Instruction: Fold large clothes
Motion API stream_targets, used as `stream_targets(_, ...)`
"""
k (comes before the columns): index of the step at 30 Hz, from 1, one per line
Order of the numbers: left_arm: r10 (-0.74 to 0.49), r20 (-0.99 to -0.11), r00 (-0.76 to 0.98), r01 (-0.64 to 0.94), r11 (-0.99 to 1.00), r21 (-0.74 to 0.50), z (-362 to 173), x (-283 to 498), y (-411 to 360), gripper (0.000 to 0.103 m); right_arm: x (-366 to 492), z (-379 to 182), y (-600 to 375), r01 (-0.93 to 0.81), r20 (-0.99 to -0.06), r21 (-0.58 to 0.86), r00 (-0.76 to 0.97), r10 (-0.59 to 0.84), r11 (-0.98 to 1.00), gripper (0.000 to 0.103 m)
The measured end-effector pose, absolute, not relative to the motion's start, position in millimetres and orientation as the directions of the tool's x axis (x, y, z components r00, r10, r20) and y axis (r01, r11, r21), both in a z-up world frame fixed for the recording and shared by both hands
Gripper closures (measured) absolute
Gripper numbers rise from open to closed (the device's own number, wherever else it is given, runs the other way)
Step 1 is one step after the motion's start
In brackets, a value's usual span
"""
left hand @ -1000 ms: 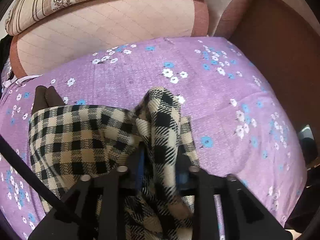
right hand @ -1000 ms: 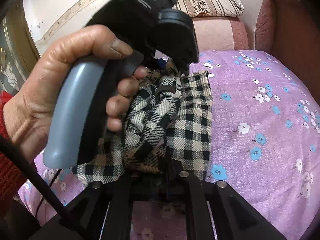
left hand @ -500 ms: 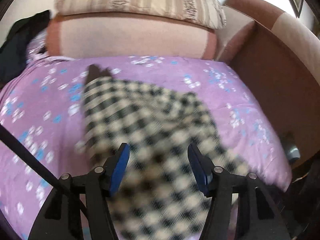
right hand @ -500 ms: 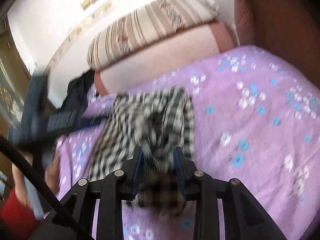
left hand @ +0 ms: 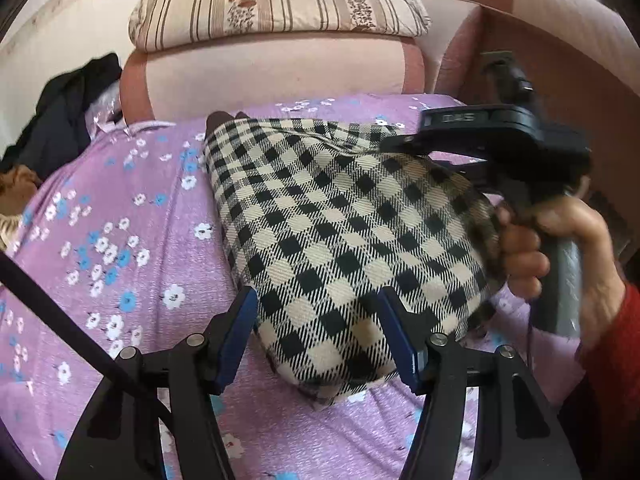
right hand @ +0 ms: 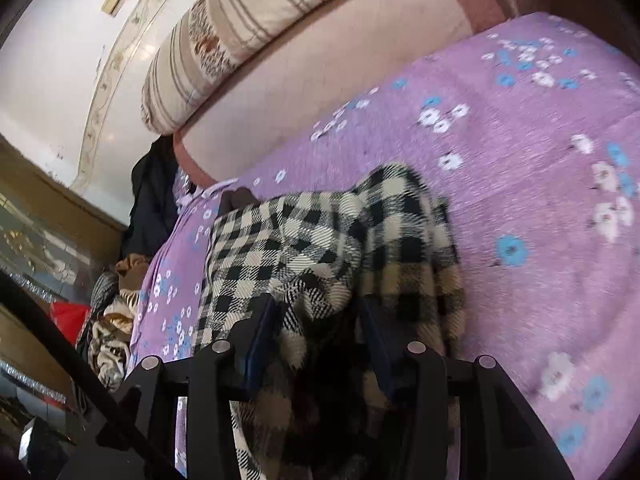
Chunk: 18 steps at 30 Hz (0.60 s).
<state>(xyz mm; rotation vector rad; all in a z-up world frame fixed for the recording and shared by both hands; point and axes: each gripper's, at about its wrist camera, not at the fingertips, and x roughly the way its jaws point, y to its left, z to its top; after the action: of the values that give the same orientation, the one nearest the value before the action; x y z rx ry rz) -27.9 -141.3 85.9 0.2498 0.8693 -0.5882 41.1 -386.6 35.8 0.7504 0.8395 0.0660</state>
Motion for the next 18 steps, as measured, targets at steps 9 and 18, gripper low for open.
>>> stream_targets(9, -0.372, -0.740, 0.560, 0.569, 0.822, 0.017, 91, -45, -114, 0.032, 27, 62, -398, 0.228, -0.622, 0.608, 0.732, 0.277, 0.761, 0.094)
stream_targets(18, -0.352, -0.748, 0.562, 0.583, 0.810, 0.057, 74, -62, -110, 0.030, 8, 64, -415, 0.327, -0.666, 0.553, 0.726, 0.171, 0.766, 0.094)
